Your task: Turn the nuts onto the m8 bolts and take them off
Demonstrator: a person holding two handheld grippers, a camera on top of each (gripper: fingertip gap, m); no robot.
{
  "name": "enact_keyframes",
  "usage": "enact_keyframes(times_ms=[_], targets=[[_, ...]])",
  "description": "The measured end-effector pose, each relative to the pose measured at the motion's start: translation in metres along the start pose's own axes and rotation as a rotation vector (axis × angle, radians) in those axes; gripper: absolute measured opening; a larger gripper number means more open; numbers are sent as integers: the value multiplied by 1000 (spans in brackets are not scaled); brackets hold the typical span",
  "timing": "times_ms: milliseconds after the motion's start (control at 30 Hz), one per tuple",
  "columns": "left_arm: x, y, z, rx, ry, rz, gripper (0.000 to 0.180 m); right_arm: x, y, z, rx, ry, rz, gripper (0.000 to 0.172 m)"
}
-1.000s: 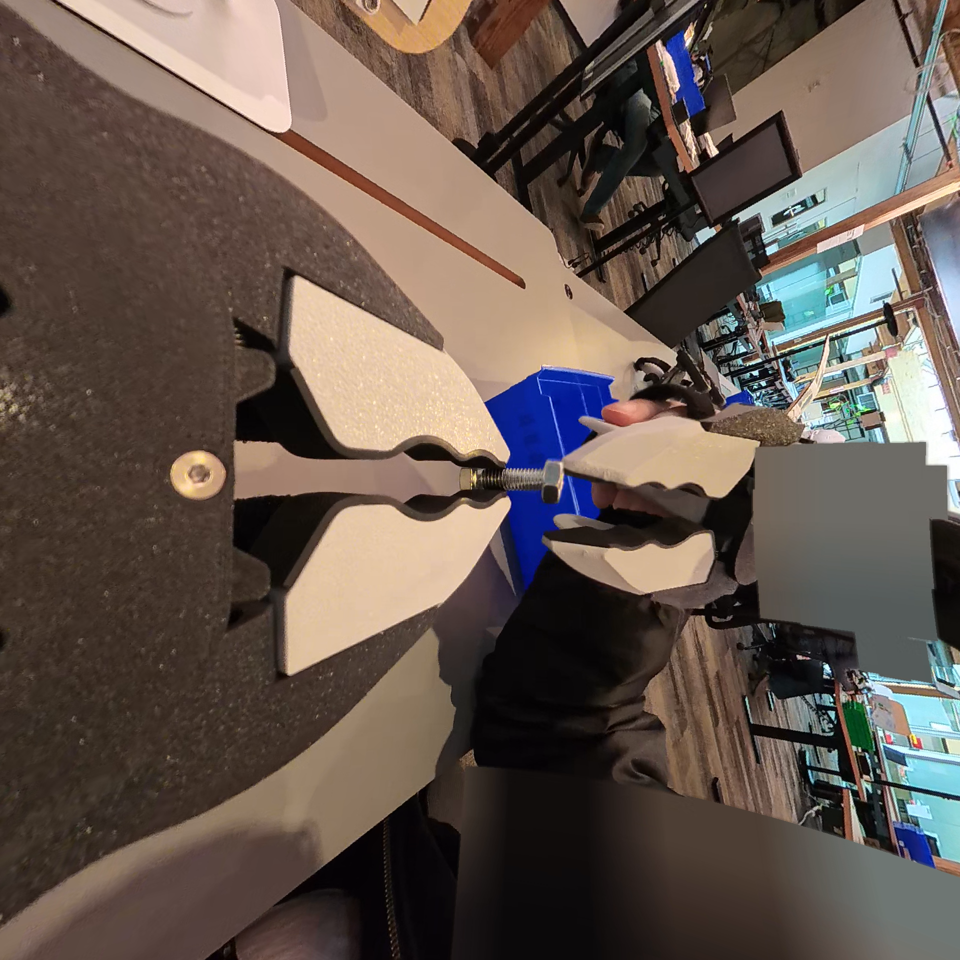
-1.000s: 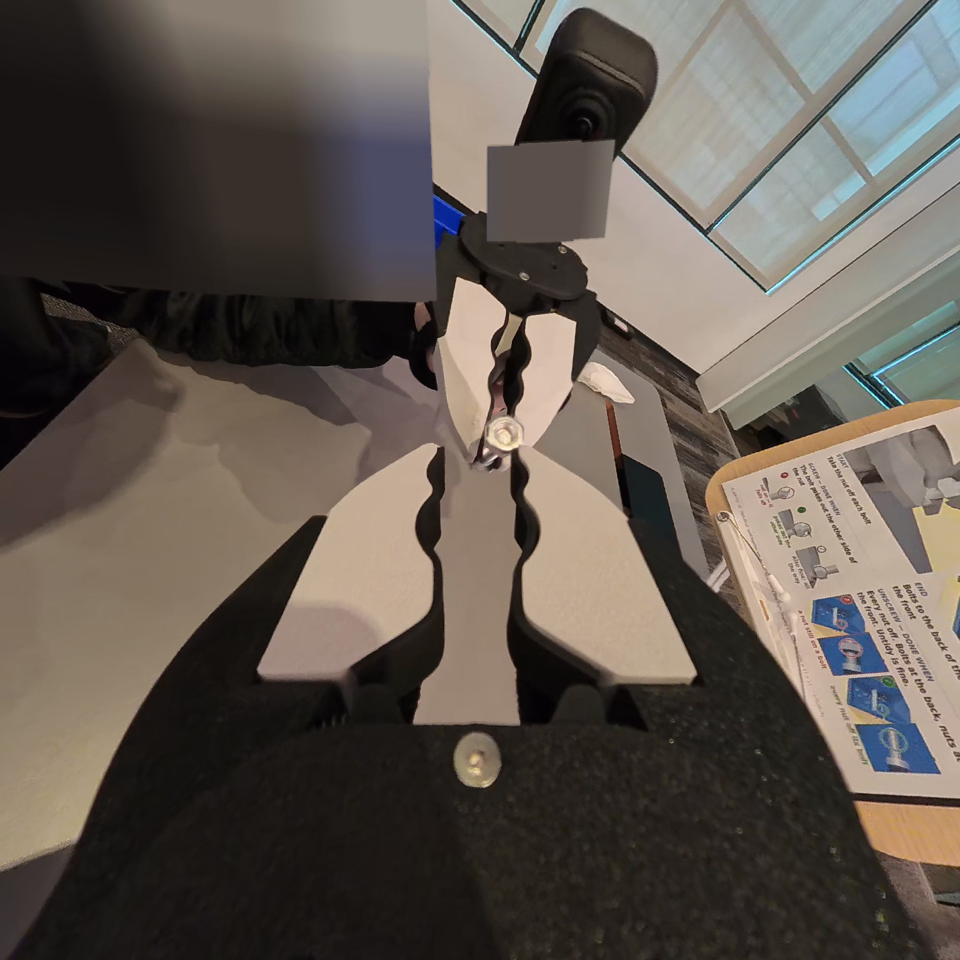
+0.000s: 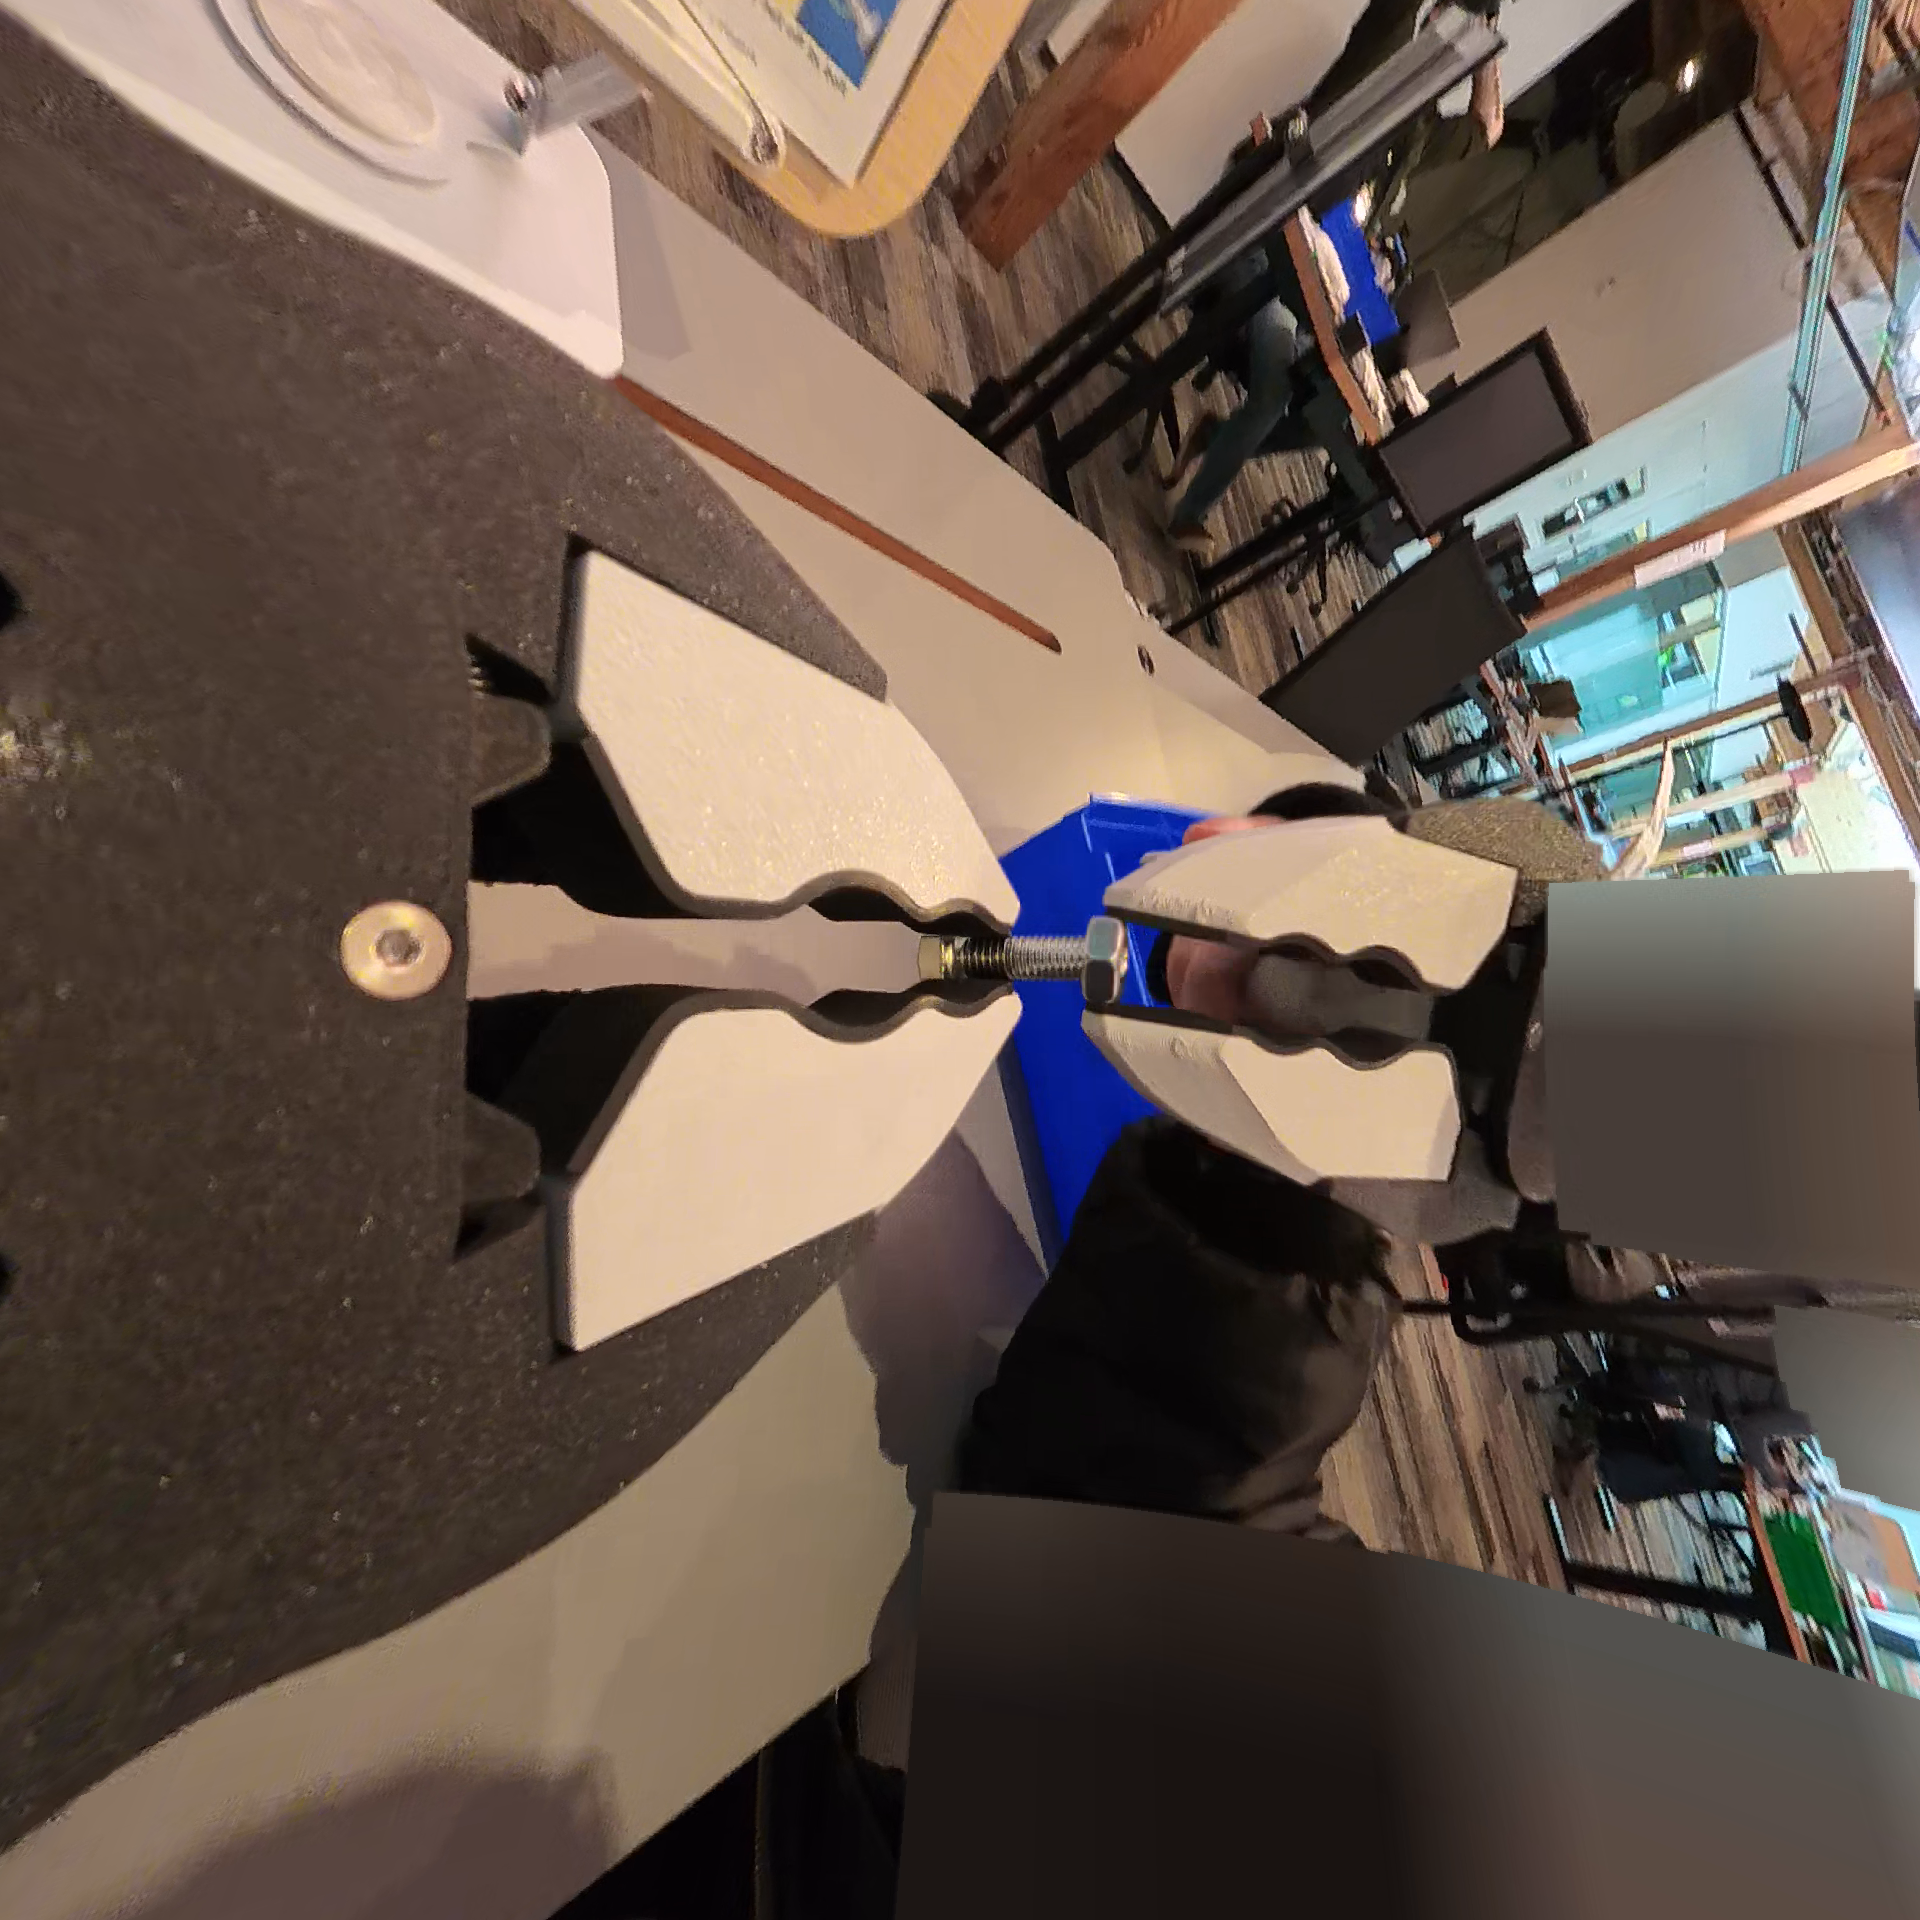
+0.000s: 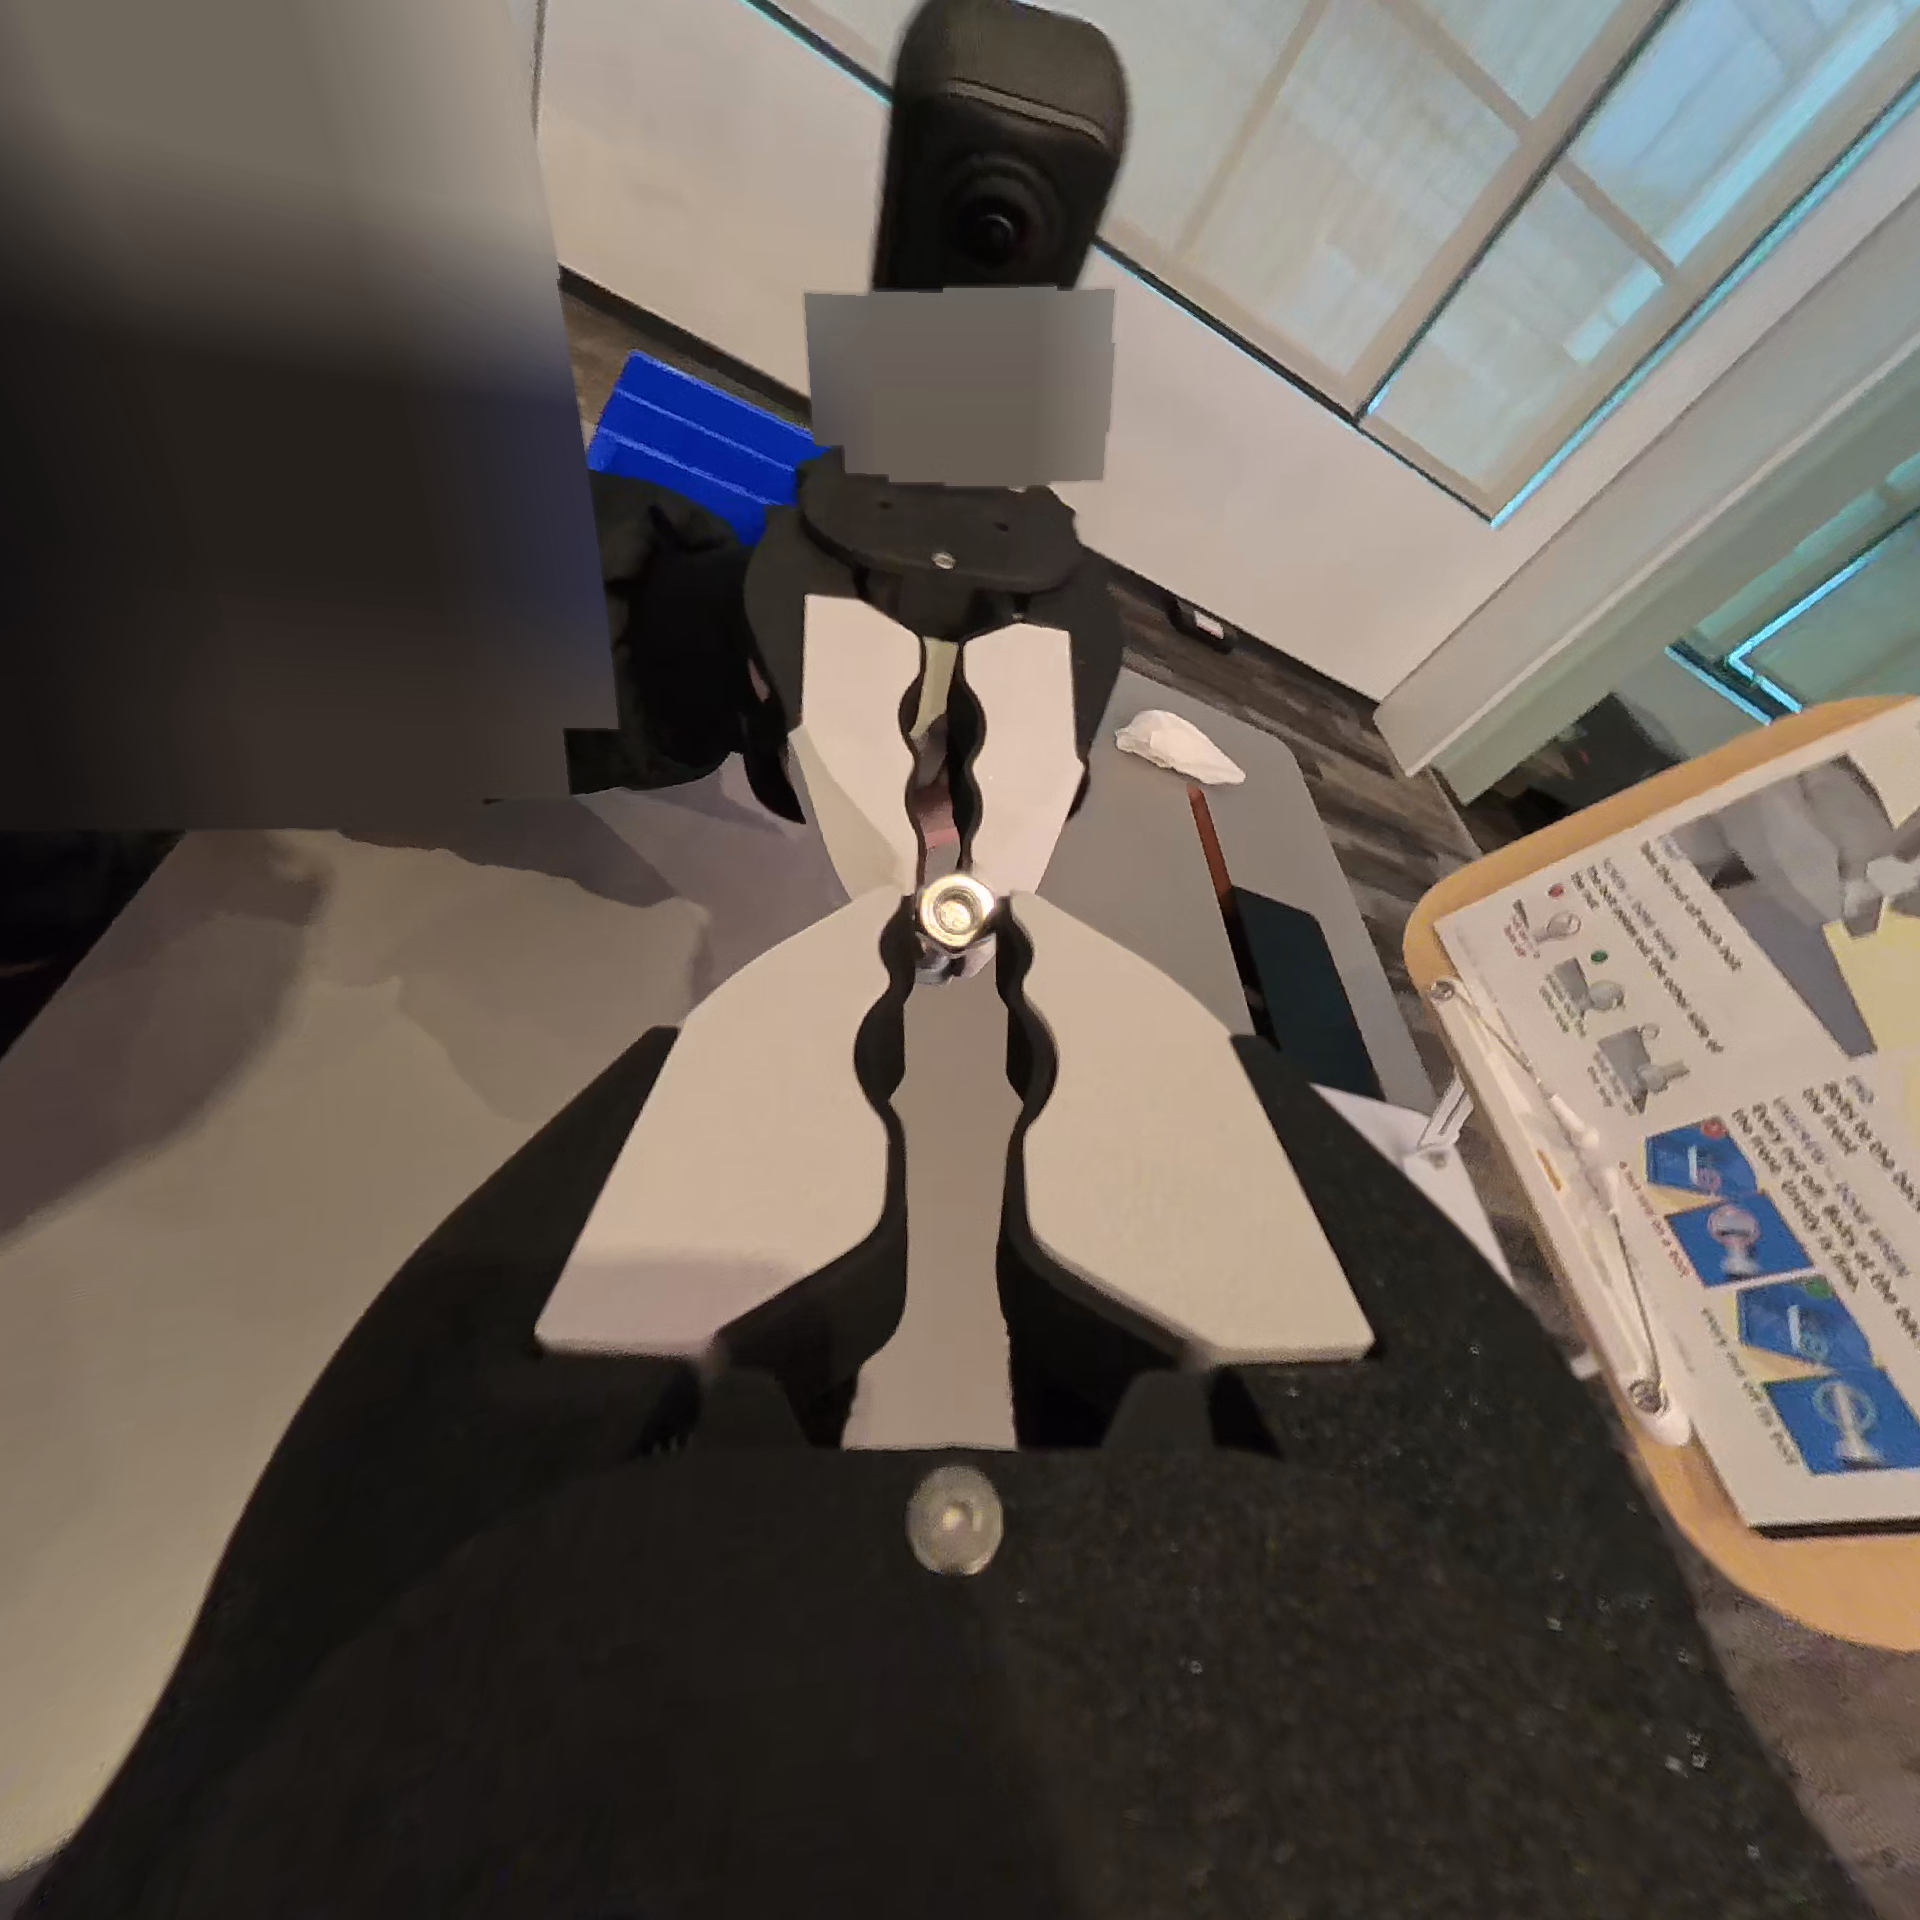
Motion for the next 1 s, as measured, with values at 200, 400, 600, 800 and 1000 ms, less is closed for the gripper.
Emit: enact_keyframes(times_ms=[200, 400, 600, 800, 1000], targets=[[2, 15, 2, -100, 60, -133, 7, -4, -14, 5, -115, 37, 111, 14], [4, 18, 0, -80, 38, -144, 8, -3, -14, 4, -127, 44, 117, 20], [3, 16, -1, -73, 28, -134, 7, -3, -15, 1, -98, 17, 114, 27], [7, 20, -4, -73, 15, -150, 7, -3, -9, 5, -73, 61, 83, 23], [6, 19, -5, -76, 16, -147, 7, -5, -12, 2, -62, 47, 112, 24]])
Point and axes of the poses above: each gripper's, where its closed fingertips meet, x back along the fingers, z out of its underside, y = z × x across the jaws, the point moved 2 cm from there along x, back along the fingers, and after that the axes turned 14 degrees about -y, right-handed, at the moved point
